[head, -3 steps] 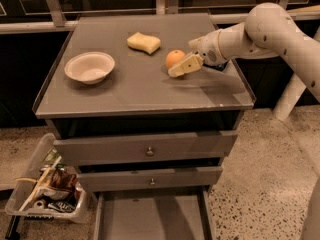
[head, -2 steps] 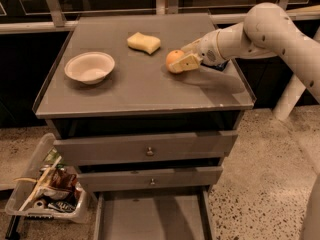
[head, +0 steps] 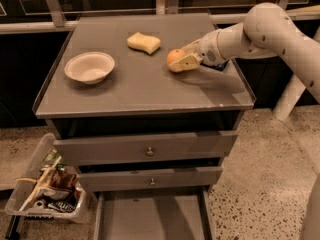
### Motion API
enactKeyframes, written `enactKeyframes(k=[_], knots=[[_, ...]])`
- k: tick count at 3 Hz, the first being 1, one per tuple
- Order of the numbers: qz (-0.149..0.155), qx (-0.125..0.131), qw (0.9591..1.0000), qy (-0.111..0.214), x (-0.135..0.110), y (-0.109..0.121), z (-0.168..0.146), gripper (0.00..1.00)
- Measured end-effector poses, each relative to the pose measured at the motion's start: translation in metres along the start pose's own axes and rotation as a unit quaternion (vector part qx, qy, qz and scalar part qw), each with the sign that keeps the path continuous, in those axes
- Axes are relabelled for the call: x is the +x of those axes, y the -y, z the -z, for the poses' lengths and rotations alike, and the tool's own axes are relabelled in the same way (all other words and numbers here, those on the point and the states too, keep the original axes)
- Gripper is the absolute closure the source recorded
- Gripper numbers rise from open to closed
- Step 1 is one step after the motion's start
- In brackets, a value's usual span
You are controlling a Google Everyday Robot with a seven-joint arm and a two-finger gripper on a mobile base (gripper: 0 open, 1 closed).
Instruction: Place orange into bottom drawer
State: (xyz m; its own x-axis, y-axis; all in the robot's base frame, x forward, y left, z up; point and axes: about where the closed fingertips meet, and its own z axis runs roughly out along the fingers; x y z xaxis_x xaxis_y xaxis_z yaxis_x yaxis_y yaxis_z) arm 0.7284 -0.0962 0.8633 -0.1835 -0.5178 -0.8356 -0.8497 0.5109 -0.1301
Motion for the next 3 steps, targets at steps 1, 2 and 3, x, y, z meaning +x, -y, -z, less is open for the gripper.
enactKeyframes(k=[1,2,3], knots=[[0.001,-0.001,1.0000,-0.001,-0.001,0.000,-0.001,1.00],[0.019,-0.003,0.9998,0.002,-0.011,0.002,0.011,1.00],[0.038,-0.005,0.9992,0.010,-0.019,-0.002,0.040,1.00]])
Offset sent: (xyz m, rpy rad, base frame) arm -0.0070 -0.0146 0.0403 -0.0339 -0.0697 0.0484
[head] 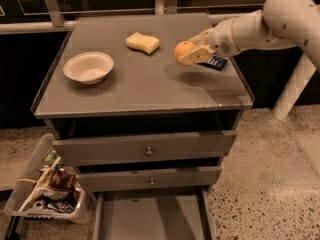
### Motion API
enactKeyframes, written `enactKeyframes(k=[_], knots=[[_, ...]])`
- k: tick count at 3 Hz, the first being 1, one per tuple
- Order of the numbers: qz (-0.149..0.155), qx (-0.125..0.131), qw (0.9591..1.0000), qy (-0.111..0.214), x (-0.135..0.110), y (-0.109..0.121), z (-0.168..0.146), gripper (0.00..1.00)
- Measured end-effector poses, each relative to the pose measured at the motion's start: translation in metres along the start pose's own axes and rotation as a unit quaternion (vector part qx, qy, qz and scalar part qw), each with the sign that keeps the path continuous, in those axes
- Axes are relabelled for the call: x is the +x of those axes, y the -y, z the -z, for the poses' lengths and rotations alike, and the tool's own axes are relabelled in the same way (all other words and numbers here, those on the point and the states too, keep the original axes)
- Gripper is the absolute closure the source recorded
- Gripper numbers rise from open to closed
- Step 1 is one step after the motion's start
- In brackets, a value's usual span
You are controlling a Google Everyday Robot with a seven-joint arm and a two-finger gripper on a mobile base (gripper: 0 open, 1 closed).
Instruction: Place orange into bottom drawer
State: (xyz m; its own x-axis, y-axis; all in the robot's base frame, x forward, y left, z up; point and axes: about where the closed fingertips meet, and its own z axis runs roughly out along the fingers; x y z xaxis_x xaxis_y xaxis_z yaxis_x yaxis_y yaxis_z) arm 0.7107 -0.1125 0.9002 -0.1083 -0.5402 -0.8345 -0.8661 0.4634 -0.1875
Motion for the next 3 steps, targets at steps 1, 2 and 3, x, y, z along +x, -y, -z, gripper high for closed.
enactKeyframes(k=[1,2,3], knots=[[0.021,0.005,0.9997,0.014,-0.005,-0.012,0.045,1.00],[0.033,0.017,0.9992,0.017,0.000,-0.029,0.091,1.00],[0.038,0.027,0.9989,0.012,0.014,-0.061,0.130,1.00]])
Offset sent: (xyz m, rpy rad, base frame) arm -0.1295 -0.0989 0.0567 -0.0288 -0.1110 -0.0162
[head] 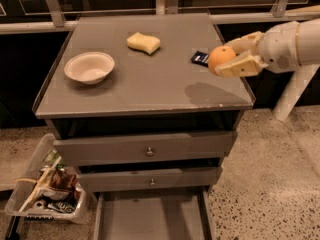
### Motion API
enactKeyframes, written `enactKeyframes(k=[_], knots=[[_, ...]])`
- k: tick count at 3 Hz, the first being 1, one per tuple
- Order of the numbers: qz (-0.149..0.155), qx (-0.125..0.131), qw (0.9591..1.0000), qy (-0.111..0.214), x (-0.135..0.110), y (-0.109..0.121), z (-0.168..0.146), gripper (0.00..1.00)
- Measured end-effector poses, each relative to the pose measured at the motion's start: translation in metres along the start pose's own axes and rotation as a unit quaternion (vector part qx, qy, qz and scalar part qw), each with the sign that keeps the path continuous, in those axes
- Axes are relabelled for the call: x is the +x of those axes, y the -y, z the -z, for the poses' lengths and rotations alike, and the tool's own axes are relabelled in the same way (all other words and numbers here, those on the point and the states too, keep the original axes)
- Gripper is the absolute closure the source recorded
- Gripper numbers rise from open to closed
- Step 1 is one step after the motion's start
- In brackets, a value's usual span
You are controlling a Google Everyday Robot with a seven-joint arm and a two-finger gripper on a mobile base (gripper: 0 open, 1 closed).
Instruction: Place orange into bottom drawer
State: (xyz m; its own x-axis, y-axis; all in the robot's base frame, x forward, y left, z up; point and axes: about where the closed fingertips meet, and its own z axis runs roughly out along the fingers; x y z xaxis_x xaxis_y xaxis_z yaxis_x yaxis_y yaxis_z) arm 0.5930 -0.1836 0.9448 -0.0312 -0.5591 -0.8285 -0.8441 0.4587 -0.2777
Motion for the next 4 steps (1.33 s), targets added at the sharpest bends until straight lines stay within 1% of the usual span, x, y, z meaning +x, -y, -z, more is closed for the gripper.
enactKeyframes(k=[1,2,3,4], knots=[[-0.009,-0.002,1.0000,-0.003,0.011,-0.039,0.029,1.00],[-0.031,-0.003,0.9995,-0.005,0.025,-0.075,0.044,1.00],[-0.058,-0.001,0.9983,-0.008,0.043,-0.105,0.051,1.00],[-0.090,-0.017,0.9953,-0.030,0.079,-0.140,0.039,1.00]])
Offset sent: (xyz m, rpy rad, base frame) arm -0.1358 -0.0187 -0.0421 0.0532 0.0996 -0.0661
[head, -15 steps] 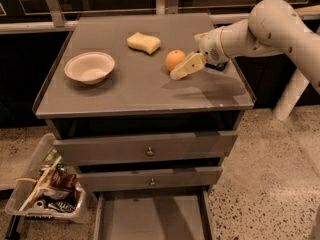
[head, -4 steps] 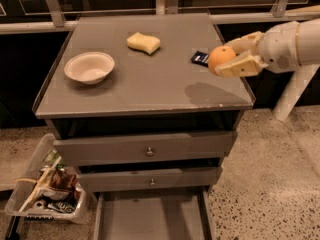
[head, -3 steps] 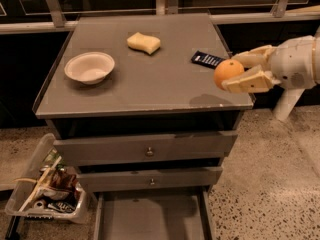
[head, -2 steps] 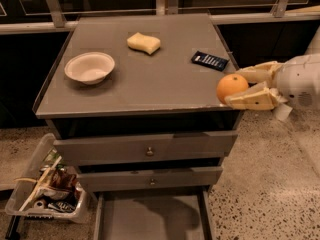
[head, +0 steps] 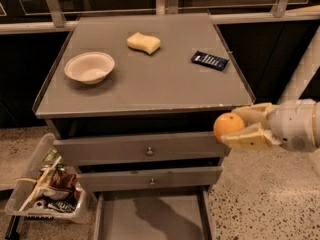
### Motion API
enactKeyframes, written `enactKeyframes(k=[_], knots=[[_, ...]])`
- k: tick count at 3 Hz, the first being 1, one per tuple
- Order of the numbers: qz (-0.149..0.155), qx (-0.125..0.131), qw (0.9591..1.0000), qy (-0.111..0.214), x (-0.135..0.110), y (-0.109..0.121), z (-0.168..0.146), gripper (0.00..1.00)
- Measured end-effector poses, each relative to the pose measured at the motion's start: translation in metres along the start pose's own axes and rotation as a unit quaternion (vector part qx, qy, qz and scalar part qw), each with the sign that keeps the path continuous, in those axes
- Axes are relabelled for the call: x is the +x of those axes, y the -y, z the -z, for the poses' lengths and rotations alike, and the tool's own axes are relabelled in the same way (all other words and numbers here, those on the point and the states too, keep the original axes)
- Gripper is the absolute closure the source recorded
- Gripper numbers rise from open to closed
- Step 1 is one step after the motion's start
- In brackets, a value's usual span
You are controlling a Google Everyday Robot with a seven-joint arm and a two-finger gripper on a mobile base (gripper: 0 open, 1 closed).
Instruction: Place orange into bottom drawer
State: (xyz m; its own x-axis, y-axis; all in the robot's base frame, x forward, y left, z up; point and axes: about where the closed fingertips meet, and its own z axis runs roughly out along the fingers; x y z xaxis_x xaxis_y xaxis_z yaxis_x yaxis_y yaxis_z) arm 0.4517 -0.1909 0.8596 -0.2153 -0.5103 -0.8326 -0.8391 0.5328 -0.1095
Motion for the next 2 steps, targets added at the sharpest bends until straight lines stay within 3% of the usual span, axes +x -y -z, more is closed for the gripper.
enactKeyframes(k=[1,2], knots=[[-0.024,-0.021,0.9987,-0.039,0.0477,-0.0194,-0.0227,1.00],[-0.024,-0.021,0.9987,-0.039,0.0477,-0.0194,-0.0228,1.00]])
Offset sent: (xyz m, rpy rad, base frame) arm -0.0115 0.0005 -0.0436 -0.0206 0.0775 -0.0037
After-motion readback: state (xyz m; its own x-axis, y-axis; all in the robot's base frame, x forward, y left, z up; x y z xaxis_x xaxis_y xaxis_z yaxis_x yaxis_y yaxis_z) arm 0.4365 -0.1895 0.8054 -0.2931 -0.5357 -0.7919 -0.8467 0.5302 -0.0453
